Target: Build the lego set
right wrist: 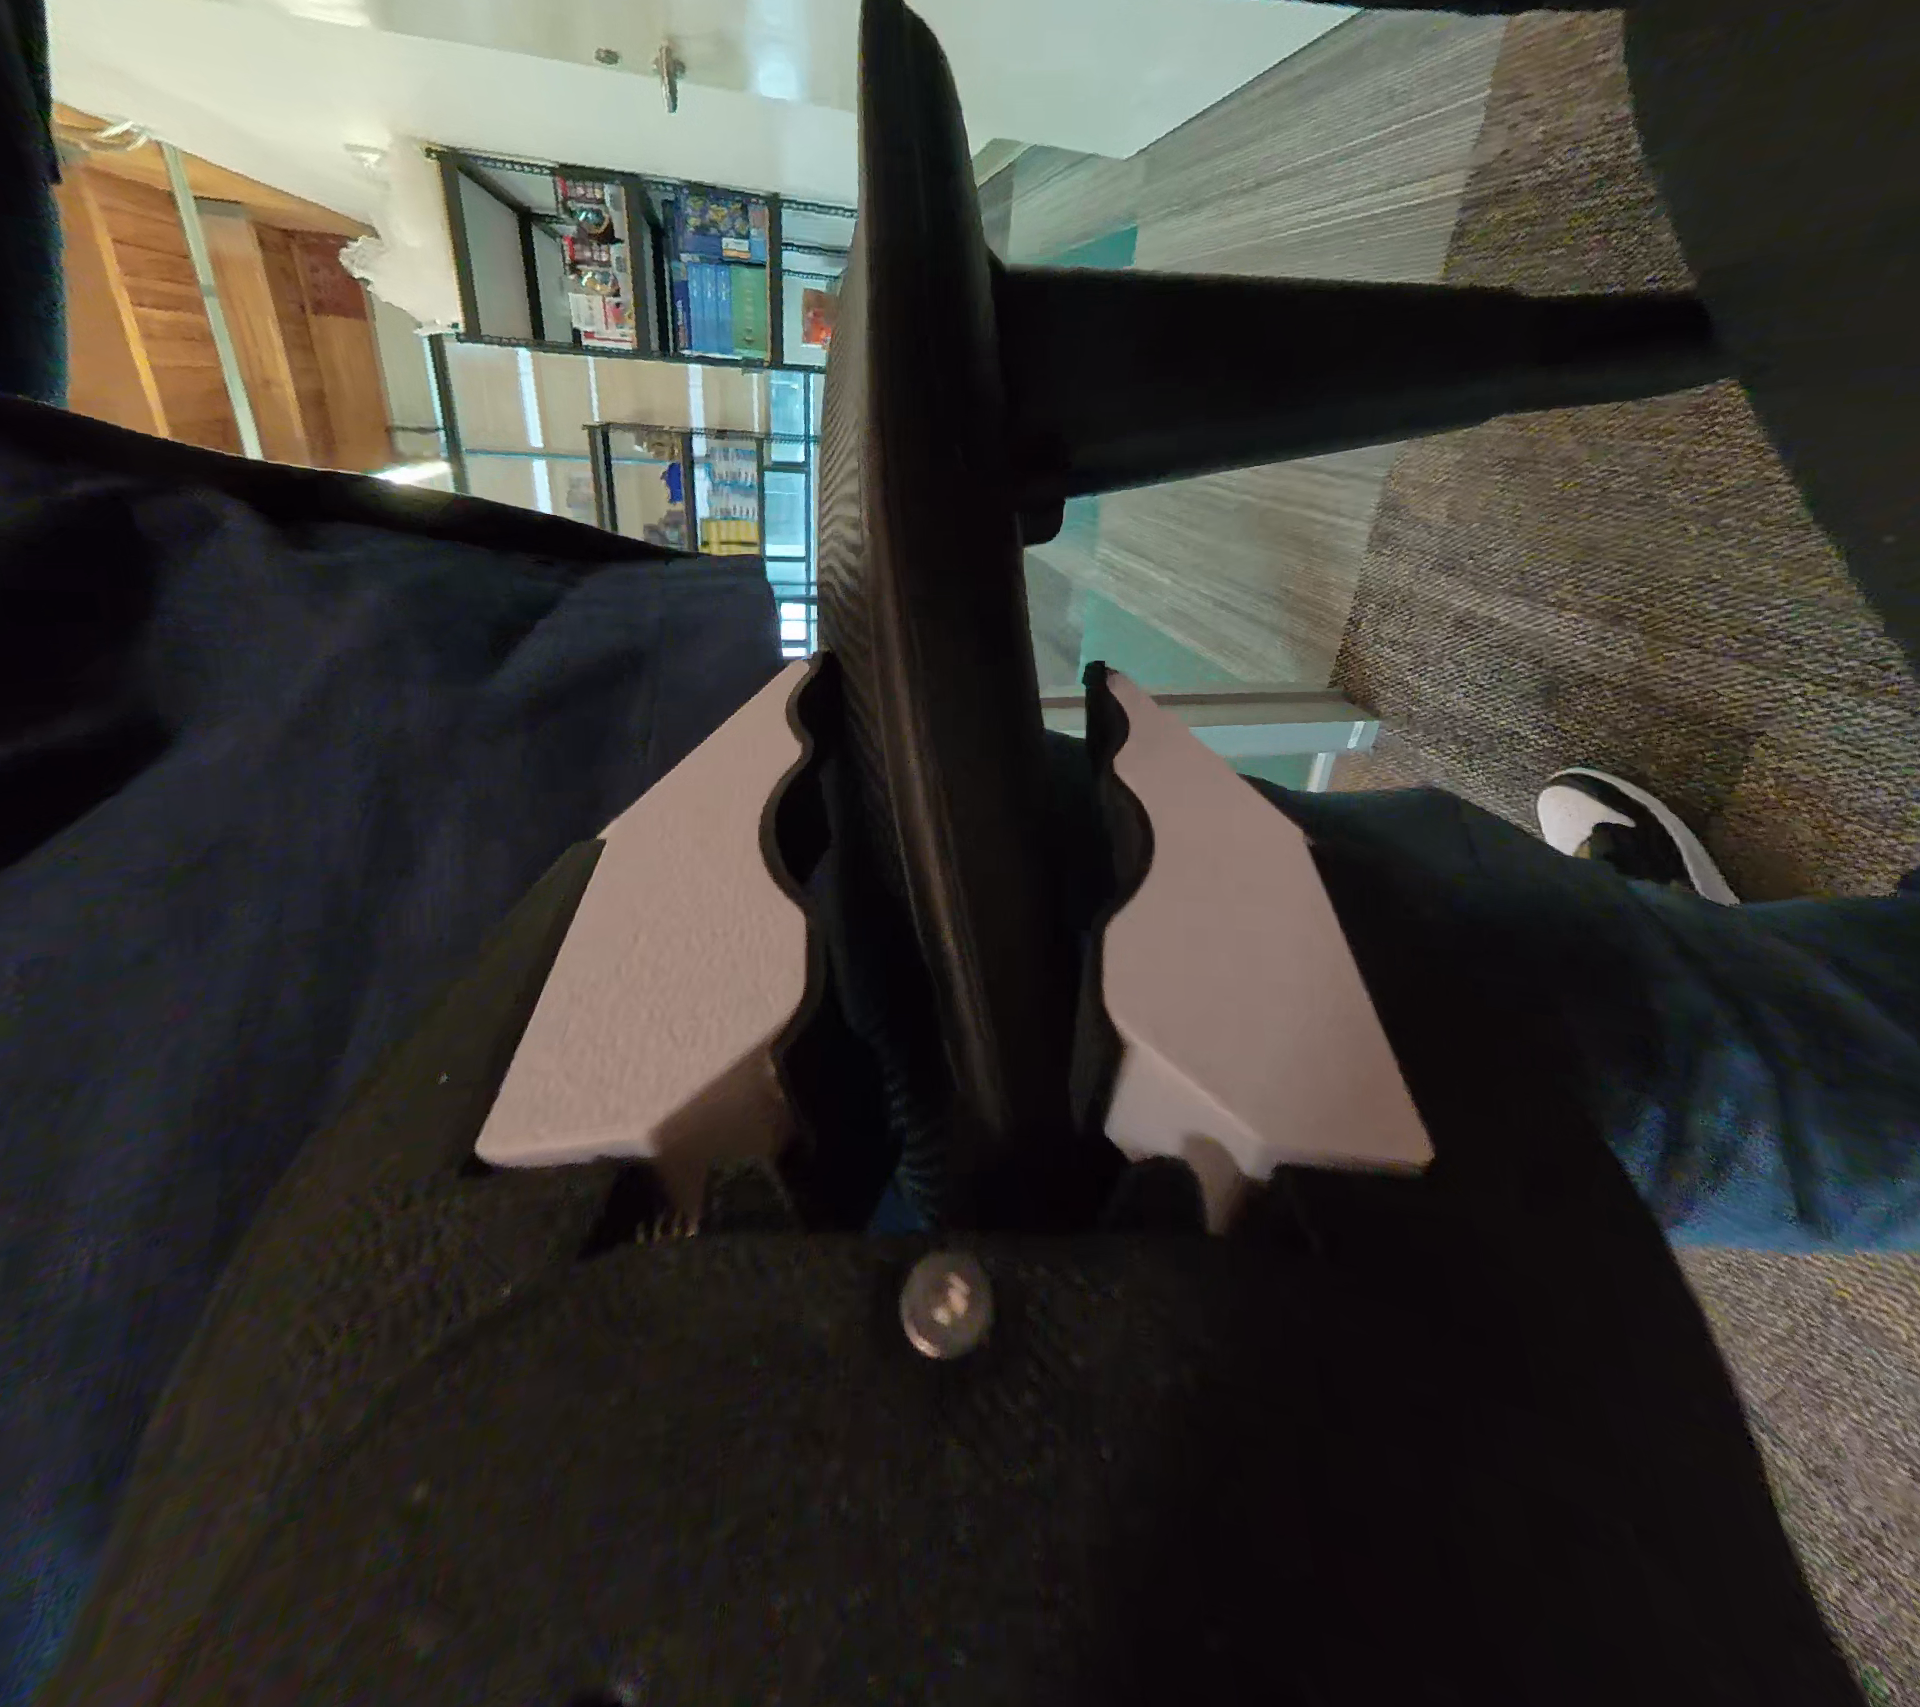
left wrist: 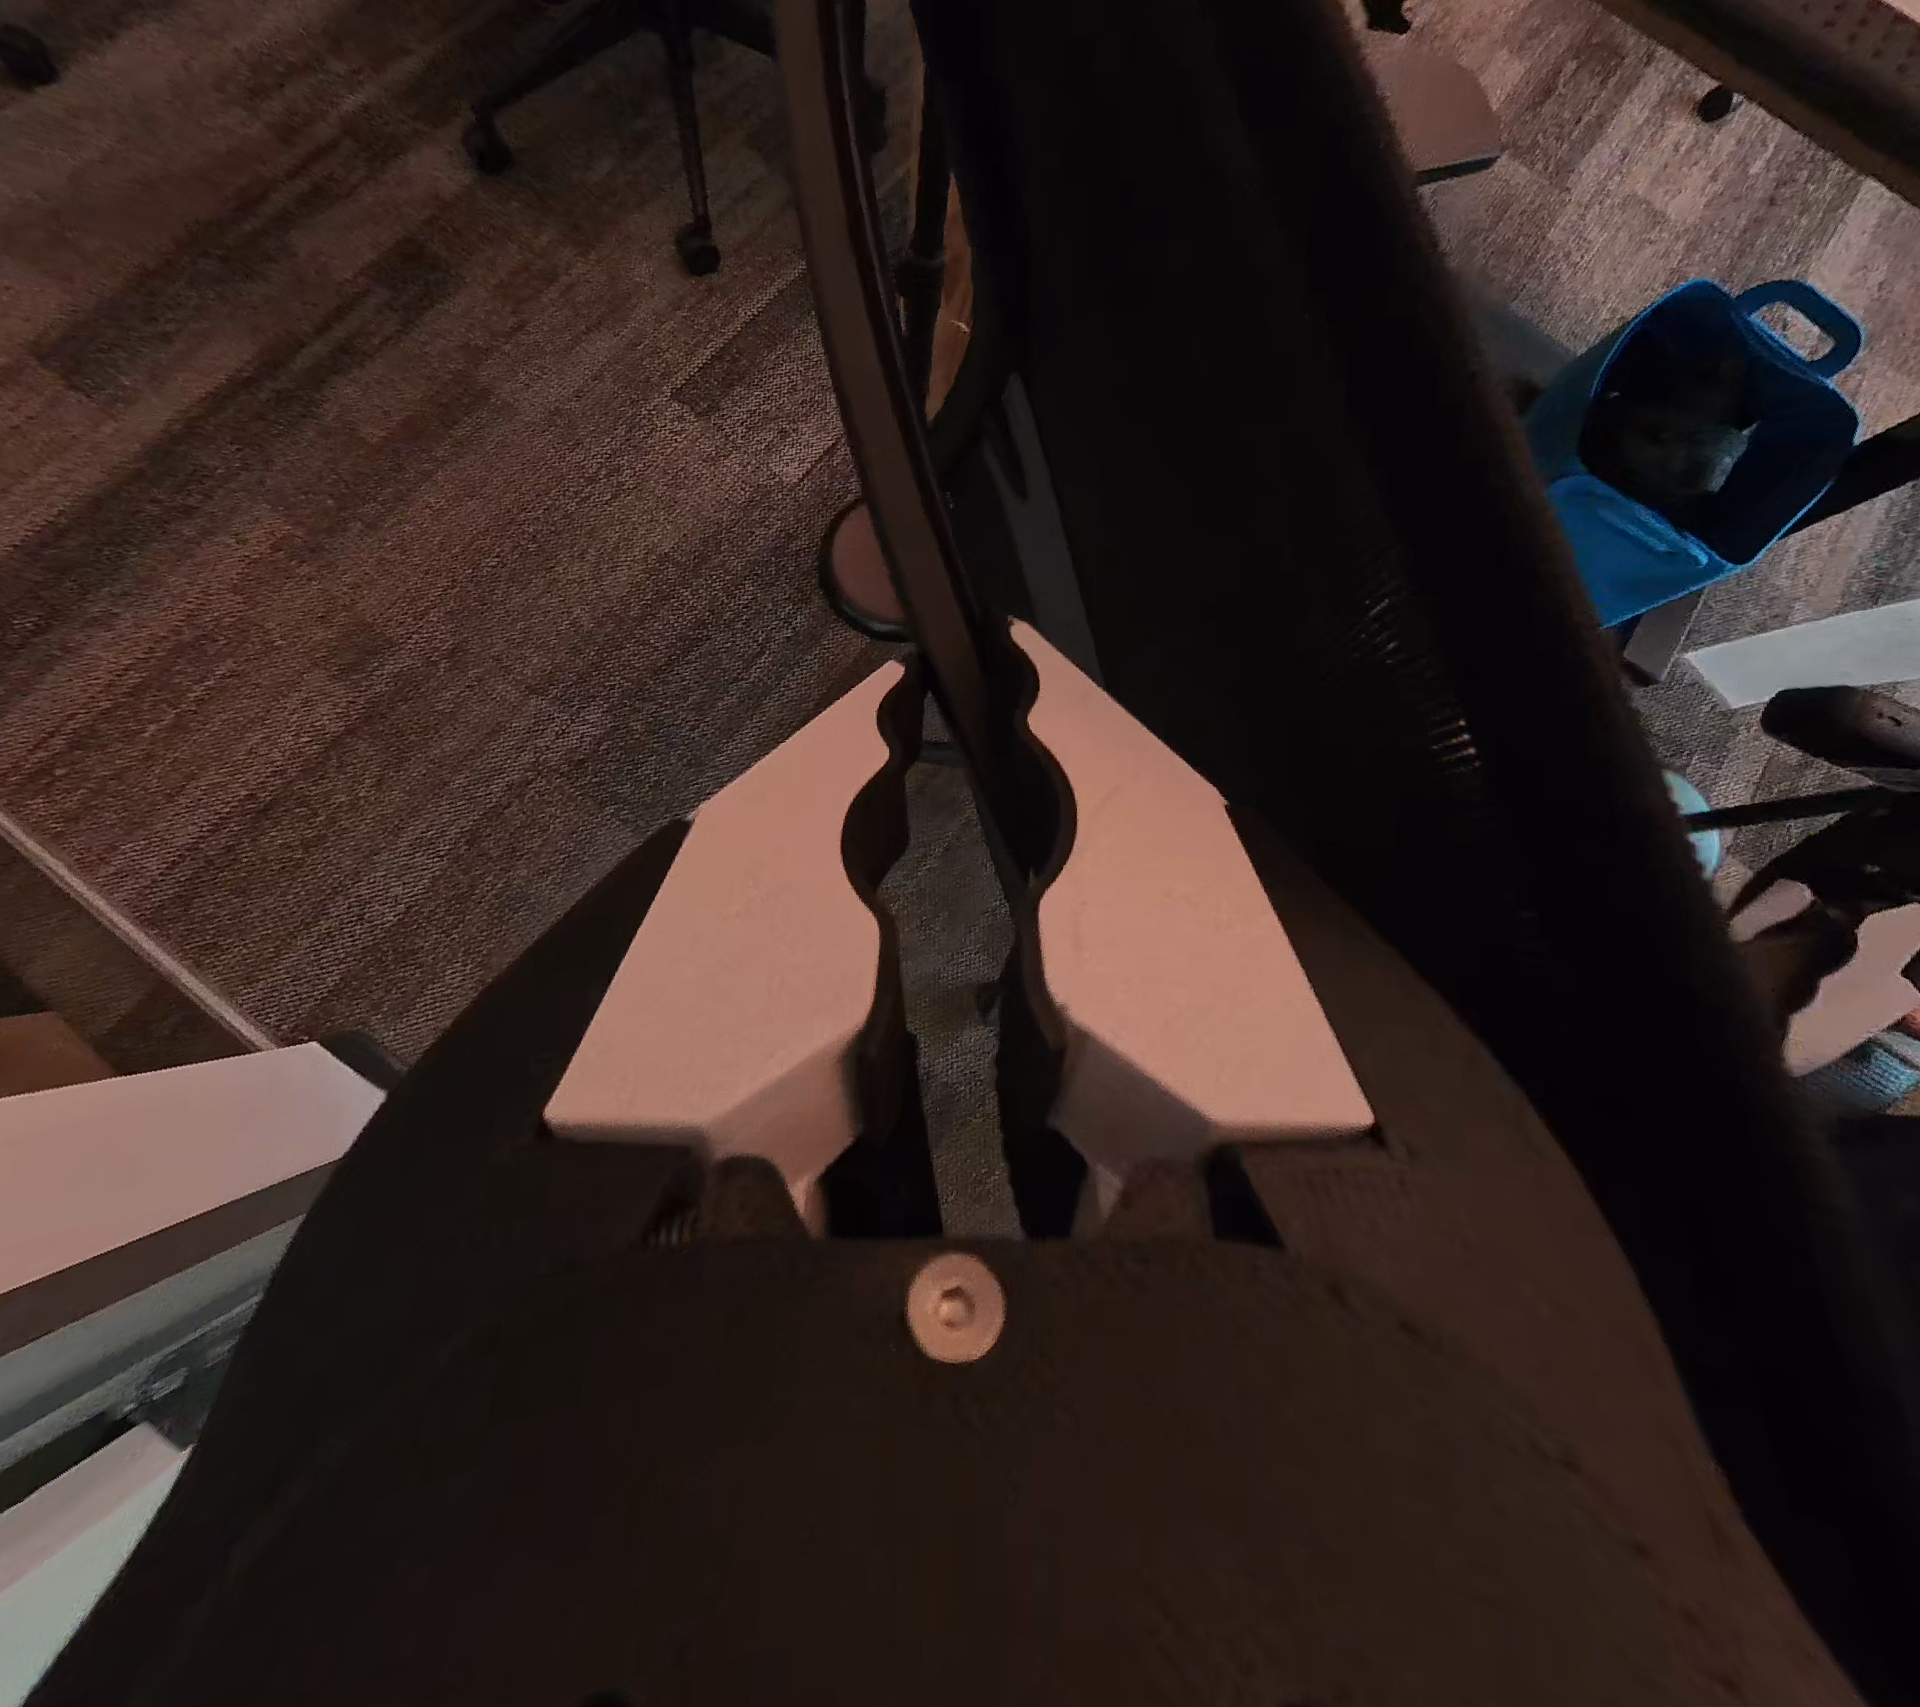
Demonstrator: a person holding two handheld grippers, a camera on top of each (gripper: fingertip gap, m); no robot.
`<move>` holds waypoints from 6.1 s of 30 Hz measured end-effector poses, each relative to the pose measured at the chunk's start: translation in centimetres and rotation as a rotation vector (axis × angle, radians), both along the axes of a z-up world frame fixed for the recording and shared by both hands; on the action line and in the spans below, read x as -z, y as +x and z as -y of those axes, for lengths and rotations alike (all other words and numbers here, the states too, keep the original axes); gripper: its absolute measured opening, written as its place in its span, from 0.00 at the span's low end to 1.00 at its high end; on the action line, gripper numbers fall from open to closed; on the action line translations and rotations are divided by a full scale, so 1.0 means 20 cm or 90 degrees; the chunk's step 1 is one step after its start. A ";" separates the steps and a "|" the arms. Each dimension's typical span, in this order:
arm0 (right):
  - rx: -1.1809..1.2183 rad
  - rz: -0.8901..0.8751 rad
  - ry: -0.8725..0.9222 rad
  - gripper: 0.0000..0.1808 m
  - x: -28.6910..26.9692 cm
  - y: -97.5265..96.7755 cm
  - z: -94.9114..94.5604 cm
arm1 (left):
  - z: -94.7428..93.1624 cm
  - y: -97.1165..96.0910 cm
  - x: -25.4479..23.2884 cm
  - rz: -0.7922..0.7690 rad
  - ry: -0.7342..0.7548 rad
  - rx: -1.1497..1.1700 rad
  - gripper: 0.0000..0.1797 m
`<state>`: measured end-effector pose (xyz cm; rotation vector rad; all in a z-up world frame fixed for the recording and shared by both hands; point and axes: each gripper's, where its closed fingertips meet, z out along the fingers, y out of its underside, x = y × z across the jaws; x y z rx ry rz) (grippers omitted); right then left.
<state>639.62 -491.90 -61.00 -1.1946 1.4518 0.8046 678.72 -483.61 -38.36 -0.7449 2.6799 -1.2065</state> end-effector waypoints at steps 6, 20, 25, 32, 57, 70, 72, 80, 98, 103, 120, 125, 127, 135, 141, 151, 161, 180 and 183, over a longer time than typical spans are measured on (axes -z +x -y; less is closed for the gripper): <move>-0.016 -0.009 0.040 0.23 -0.02 0.04 -0.15 | -0.11 0.01 -0.01 -0.007 -0.003 -0.005 0.07; -0.095 -0.019 0.087 0.18 -0.04 0.16 -0.41 | -0.46 0.07 -0.01 -0.018 0.020 -0.042 0.07; -0.189 -0.008 0.083 0.18 -0.04 0.21 -0.50 | -0.63 0.10 -0.01 -0.029 0.021 -0.067 0.07; -0.337 0.000 0.076 0.22 -0.04 0.25 -0.56 | -0.77 0.15 -0.01 -0.033 0.015 -0.097 0.07; -0.096 0.467 -1.026 0.49 -0.02 2.38 1.28 | -0.86 -0.44 -0.36 0.039 0.023 -0.299 0.41; -0.184 0.474 -1.146 0.42 0.02 2.59 1.24 | -1.00 -0.26 -0.17 0.108 0.105 -0.377 0.21; -0.192 0.469 -1.151 0.42 0.02 2.61 1.22 | -1.03 -0.23 -0.18 0.110 0.096 -0.377 0.20; -0.216 0.418 -1.169 0.43 0.03 2.64 1.19 | -1.14 0.05 -0.18 0.125 0.099 -0.354 0.21; -0.146 0.183 -1.222 0.42 0.02 2.69 1.06 | -1.36 1.23 -0.19 0.194 0.124 -0.219 0.28; -0.137 0.125 -1.228 0.41 0.02 2.71 1.03 | -1.34 1.56 -0.19 0.216 0.129 -0.181 0.30; -0.138 0.057 -1.232 0.40 0.03 3.22 0.99 | -1.27 2.47 -0.19 0.205 0.139 -0.153 0.32; -0.133 0.086 -1.239 0.39 0.03 3.51 1.06 | -1.21 2.75 -0.18 0.187 0.141 -0.176 0.33; -0.141 0.102 -1.244 0.39 0.03 3.64 1.10 | -1.18 2.85 -0.18 0.172 0.144 -0.190 0.33; -0.145 0.105 -1.237 0.39 0.02 4.16 1.23 | -1.09 3.31 -0.16 0.151 0.167 -0.232 0.34; -0.148 0.109 -1.230 0.40 0.01 4.49 1.30 | -1.02 3.69 -0.15 0.169 0.176 -0.226 0.35; -0.174 0.019 -1.233 0.39 0.01 4.93 1.45 | -0.75 4.40 -0.15 0.207 0.154 -0.149 0.35; -0.123 -0.022 -1.198 0.41 0.01 5.30 1.54 | -0.47 5.06 -0.15 0.204 0.138 -0.077 0.34; -0.136 0.011 -1.247 0.39 0.02 6.31 1.81 | -0.17 6.15 -0.13 0.166 0.165 -0.115 0.36; -0.138 0.027 -1.235 0.39 0.02 6.46 1.86 | -0.11 6.33 -0.14 0.172 0.165 -0.128 0.37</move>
